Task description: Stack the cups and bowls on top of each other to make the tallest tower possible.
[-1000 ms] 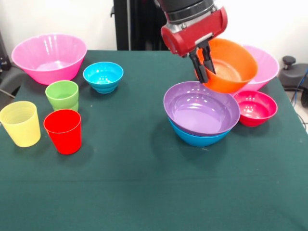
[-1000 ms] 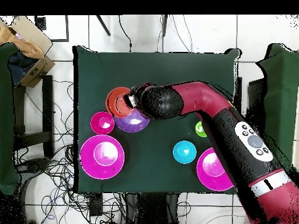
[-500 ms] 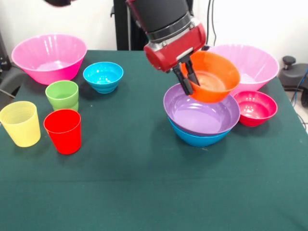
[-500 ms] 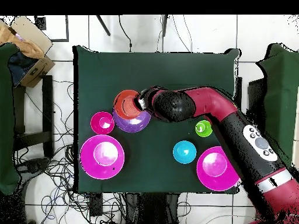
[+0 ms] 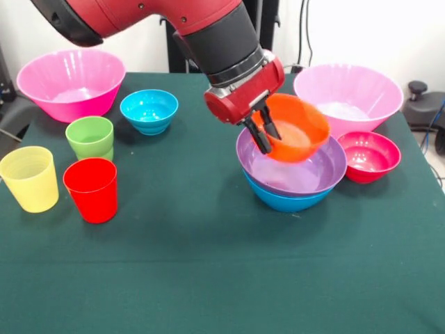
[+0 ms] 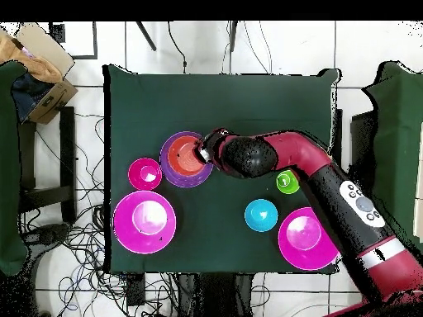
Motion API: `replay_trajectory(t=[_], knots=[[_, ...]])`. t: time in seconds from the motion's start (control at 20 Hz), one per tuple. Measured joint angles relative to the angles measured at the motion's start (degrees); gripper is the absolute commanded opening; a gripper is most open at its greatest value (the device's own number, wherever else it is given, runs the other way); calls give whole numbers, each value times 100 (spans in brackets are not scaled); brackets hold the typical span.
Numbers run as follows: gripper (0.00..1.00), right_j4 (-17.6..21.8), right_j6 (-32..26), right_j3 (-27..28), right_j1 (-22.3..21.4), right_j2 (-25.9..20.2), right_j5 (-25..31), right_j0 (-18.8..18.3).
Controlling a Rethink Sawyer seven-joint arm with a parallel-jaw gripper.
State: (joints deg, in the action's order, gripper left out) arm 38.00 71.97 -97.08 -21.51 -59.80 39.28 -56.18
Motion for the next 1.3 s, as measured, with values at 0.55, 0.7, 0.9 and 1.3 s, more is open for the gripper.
replay_trajectory(t=[0.55,0.7,0.9,1.3], knots=[[100,108,0,1,29,-39,0,152],[100,107,0,2,29,-75,0,192],[100,64,0,52,-26,-79,61,322],[100,-440,0,704,-601,53,1448,1187]])
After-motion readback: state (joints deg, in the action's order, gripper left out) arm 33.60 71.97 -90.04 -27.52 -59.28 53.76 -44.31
